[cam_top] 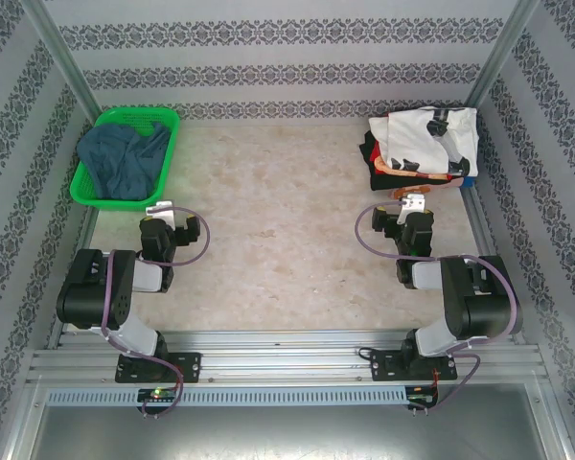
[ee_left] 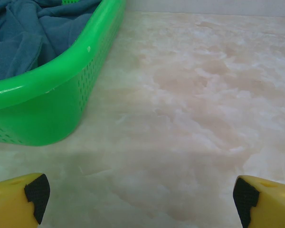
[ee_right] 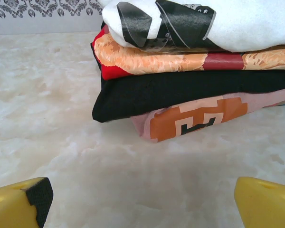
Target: Fold and stack the t-shirts
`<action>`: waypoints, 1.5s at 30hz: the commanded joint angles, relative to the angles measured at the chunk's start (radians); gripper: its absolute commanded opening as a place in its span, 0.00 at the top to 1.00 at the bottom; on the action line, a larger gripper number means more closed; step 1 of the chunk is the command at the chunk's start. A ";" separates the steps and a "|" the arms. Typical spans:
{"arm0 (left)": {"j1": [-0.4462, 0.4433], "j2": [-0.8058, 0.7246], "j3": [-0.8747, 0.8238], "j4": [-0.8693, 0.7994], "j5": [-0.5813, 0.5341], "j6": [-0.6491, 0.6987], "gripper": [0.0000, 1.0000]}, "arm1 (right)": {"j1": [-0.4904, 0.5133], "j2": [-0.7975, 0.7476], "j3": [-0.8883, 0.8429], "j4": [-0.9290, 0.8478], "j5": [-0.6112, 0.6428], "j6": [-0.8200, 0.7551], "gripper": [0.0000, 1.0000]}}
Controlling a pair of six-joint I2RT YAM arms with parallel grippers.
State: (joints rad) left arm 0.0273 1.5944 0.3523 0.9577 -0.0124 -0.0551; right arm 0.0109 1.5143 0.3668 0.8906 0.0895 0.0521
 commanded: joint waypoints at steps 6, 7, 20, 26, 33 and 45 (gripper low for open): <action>-0.006 -0.011 0.016 0.012 -0.015 0.013 0.00 | 0.011 -0.007 0.009 0.016 0.018 -0.007 0.02; -0.006 -0.011 0.016 0.012 -0.015 0.013 0.00 | 0.011 -0.008 0.009 0.016 0.018 -0.006 0.02; -0.006 -0.011 0.016 0.010 -0.015 0.014 0.00 | 0.011 -0.006 0.011 0.013 0.019 -0.006 0.02; -0.006 -0.013 0.019 0.004 -0.015 0.014 0.00 | 0.009 -0.009 0.009 0.020 0.011 -0.004 0.02; -0.018 -0.297 0.287 -0.664 0.006 -0.026 0.00 | 0.069 -0.287 0.441 -0.970 -0.031 0.079 0.02; 0.121 -0.112 1.153 -1.701 -0.023 -0.340 0.00 | 0.310 -0.227 0.835 -1.370 -0.172 0.199 0.02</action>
State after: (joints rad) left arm 0.0837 1.3701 1.4418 -0.3489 -0.0685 -0.3035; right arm 0.2848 1.2388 1.1301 -0.3260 -0.0185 0.2047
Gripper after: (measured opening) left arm 0.997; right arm 0.982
